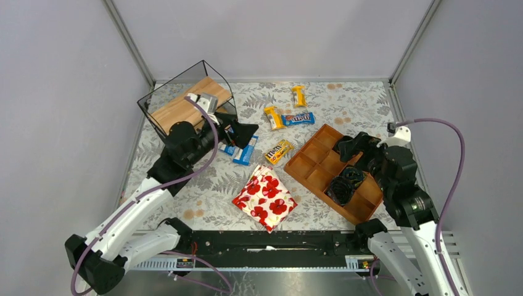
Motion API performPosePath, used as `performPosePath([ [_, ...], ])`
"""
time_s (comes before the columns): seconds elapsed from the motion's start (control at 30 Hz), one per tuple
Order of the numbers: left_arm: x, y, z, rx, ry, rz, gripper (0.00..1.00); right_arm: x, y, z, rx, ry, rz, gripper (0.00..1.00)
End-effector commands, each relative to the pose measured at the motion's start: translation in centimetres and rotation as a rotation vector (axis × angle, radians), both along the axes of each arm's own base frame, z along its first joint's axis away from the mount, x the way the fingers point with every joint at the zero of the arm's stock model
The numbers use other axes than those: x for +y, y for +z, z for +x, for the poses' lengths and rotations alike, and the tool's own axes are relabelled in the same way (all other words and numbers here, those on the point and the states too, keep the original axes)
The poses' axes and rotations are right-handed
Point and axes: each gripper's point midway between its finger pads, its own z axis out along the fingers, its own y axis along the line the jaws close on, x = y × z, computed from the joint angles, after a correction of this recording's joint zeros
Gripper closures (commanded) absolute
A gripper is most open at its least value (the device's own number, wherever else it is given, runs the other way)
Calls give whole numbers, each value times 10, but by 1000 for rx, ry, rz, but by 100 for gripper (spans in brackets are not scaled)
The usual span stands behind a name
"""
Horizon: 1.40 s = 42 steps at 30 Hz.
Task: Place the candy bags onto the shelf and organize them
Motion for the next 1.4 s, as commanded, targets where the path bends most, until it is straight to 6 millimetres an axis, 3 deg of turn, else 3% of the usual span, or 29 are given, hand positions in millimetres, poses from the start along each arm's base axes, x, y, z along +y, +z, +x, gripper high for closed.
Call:
performPosePath([
  [0.0,-23,3,2,25,-55,-26,1,-6,17,12,-110,-61,43,0],
  [0.13,-40,-34,16,150,-44,48,1,3,31,38,-203,-55,72,0],
  [0.2,-48,-65,23,252,-42,139,1,16,38,54,-257,-10,100,0],
  [0.3,-53,-90,27,345,-22,269,1,35,46,79,-347,60,122,0],
  [0.4,-54,-109,22,423,-25,329,1,46,49,104,-401,86,109,0],
  [0.53,-50,-139,5,518,-53,355,1,55,34,130,-416,109,67,0],
  [0.67,-50,-165,3,615,-54,412,1,54,15,130,-434,113,36,0],
  [0.73,-56,-178,8,659,-60,430,1,55,-5,124,-440,148,-3,0],
  [0.87,-67,-204,36,787,-42,372,3,45,-34,119,-386,130,-83,0],
  [0.93,-73,-213,54,828,-50,333,5,46,-38,116,-388,151,-110,0],
  [1.0,-70,-236,74,891,-7,353,5,48,-40,115,-402,172,-124,0],
  [1.1,-67,-254,97,929,24,381,1,49,-42,113,-418,181,-129,0],
  [1.23,-67,-277,114,993,22,375,1,51,-38,109,-447,202,-126,0],
  [1.37,-75,-285,120,1021,7,348,1,50,-36,105,-475,199,-131,0],
])
